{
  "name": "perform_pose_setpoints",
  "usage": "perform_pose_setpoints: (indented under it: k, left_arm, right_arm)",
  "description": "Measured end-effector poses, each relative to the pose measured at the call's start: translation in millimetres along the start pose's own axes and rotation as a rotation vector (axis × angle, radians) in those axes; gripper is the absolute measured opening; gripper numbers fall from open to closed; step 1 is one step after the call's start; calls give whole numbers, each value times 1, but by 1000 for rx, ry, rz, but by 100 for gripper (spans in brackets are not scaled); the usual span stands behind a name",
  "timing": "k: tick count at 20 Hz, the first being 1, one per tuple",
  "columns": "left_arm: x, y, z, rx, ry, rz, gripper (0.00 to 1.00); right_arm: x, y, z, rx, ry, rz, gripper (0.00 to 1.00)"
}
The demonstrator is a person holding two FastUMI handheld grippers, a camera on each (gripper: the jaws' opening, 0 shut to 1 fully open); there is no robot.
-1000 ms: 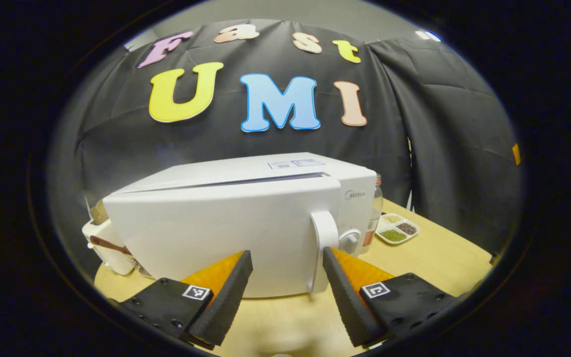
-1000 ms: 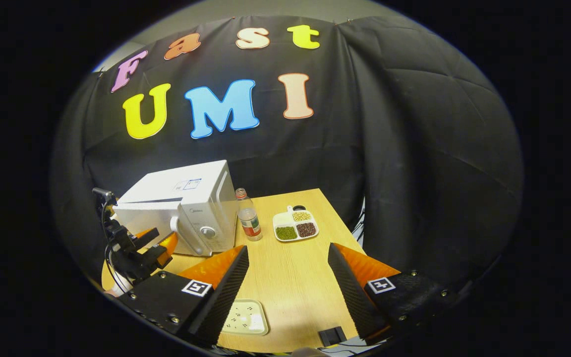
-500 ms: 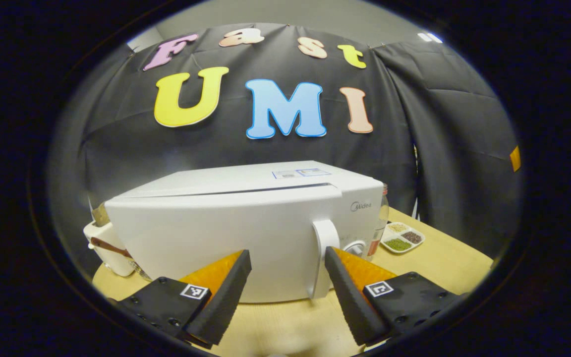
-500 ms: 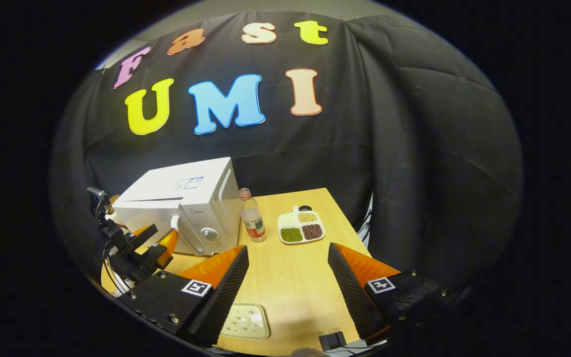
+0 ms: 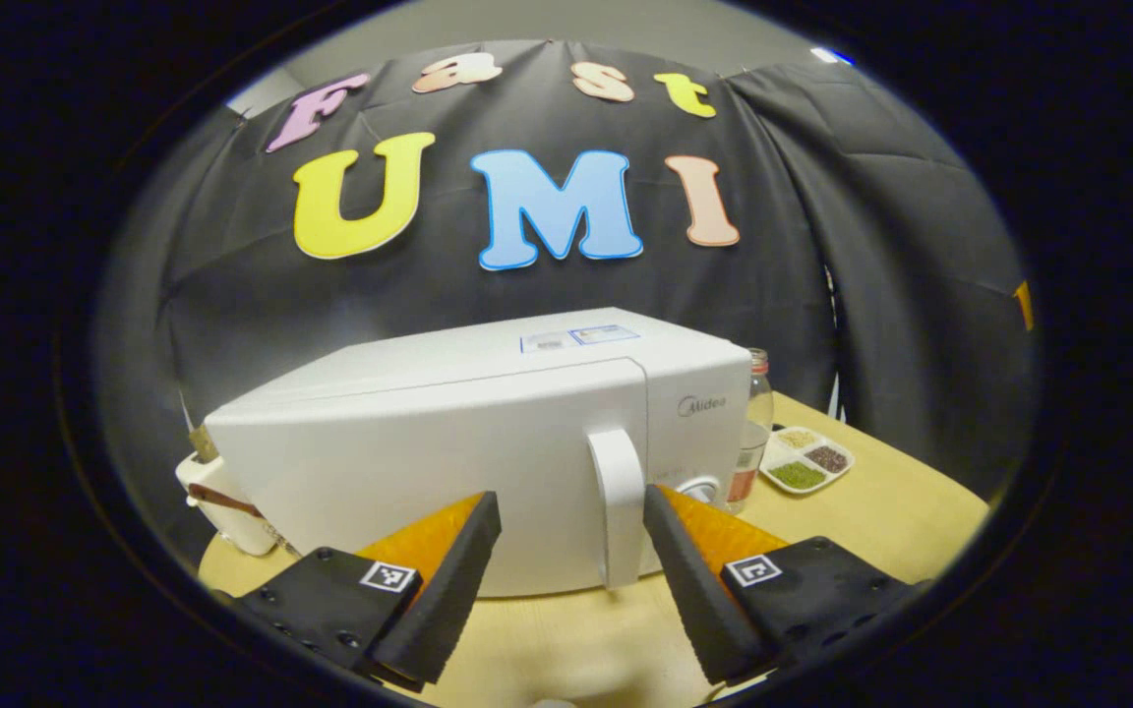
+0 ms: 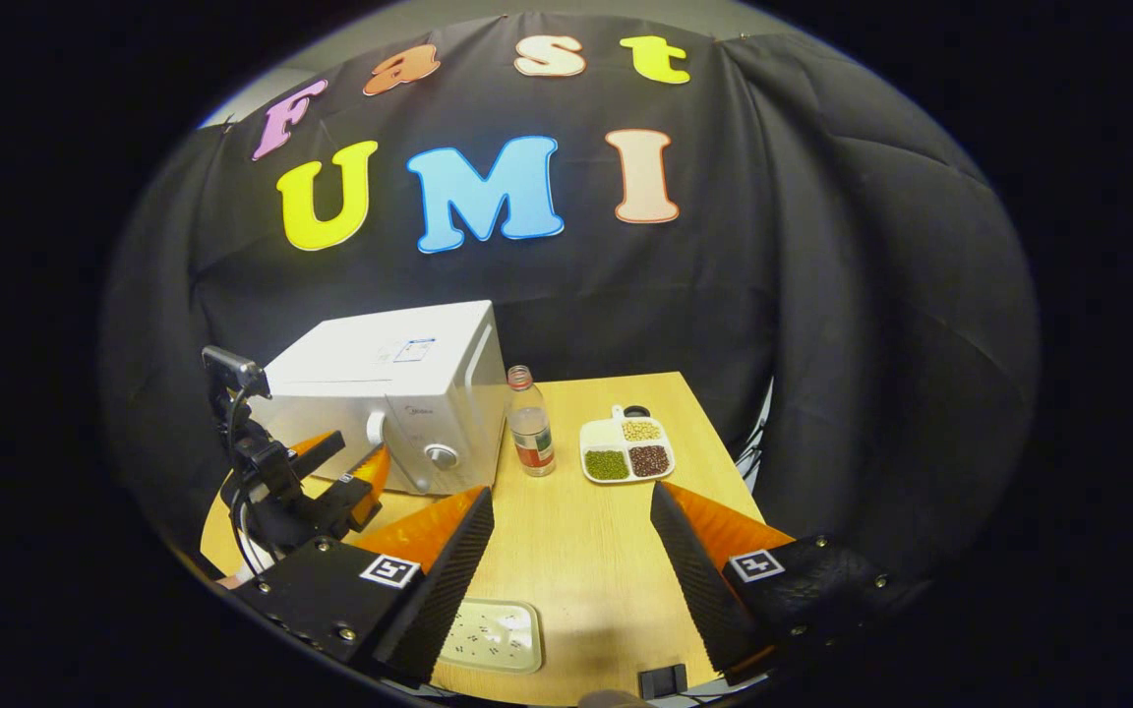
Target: Open the microwave oven with the left hand, put the food in, and close the microwave oven.
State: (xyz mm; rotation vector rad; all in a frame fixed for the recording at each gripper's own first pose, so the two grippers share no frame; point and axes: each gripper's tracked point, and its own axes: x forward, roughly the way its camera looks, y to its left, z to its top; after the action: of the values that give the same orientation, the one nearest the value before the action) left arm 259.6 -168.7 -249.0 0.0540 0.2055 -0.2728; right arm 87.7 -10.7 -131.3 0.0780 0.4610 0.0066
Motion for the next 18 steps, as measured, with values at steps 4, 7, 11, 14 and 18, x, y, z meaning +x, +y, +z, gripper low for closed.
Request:
perform_pose_setpoints:
  k: [4,7,11,14,18]
  left_arm:
    - [-27,5,4,-18,30,0,100]
    - [-61,21,35,-54,6,13,98]
    - [-123,54,103,-94,-87,44,98]
    - [-171,79,152,-82,-153,82,97]
    - [-227,114,206,-20,-211,174,100]
  right_arm:
    - [-3,12,14,-15,-34,41,98]
    - [-10,19,33,-21,-89,56,98]
    - [-19,25,68,-79,-207,39,98]
    - [-31,33,95,-93,-307,38,98]
    - [-56,51,124,-69,-396,49,98]
